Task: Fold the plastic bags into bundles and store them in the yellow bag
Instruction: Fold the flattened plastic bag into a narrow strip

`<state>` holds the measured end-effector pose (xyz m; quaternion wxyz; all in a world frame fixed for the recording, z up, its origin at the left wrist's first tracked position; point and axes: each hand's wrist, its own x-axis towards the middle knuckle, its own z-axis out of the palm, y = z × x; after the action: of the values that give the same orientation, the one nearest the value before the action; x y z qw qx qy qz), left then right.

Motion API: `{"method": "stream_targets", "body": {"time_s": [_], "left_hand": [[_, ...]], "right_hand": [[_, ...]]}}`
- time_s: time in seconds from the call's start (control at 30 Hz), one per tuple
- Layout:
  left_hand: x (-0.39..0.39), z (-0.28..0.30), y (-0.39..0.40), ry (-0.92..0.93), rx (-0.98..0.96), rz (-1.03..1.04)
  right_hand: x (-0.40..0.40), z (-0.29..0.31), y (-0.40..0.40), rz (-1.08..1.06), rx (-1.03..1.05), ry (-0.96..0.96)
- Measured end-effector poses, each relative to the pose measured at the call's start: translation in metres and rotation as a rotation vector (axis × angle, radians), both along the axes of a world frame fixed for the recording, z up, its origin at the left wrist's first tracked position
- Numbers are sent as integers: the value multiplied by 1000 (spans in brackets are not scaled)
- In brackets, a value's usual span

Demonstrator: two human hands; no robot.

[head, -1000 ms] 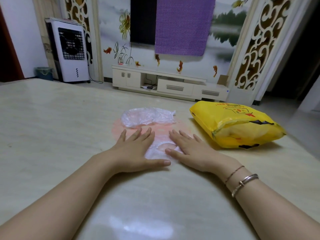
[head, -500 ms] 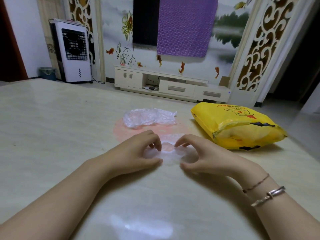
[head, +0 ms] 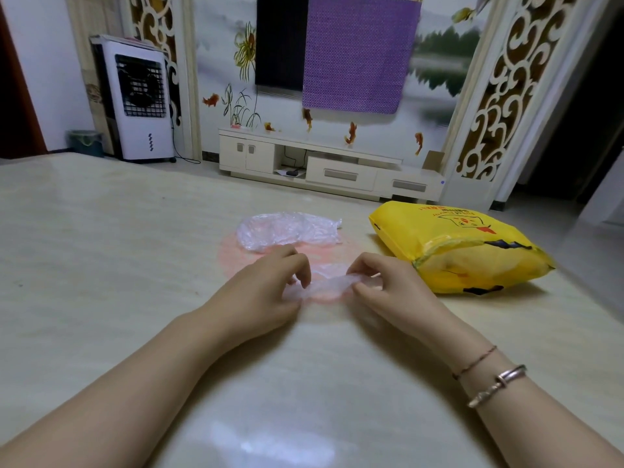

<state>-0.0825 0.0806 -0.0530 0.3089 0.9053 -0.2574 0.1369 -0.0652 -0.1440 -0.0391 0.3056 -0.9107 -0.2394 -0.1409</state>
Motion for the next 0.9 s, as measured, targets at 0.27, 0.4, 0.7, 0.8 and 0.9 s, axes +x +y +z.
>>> {"method": "stream_targets", "body": {"time_s": [0.27, 0.4, 0.7, 0.8, 0.9], "left_hand": [[0, 18, 15, 269, -247, 0], [-1, 22, 17, 383, -254, 25], [19, 3, 1, 135, 50, 448], [18, -1, 0, -15, 201, 568], [19, 0, 0, -42, 330, 634]], "right_hand": [[13, -8, -10, -15, 76, 124], [12, -4, -9, -9, 174, 213], [34, -17, 13, -274, 32, 117], [34, -19, 15, -321, -93, 46], [34, -19, 17, -356, -219, 10]]}}
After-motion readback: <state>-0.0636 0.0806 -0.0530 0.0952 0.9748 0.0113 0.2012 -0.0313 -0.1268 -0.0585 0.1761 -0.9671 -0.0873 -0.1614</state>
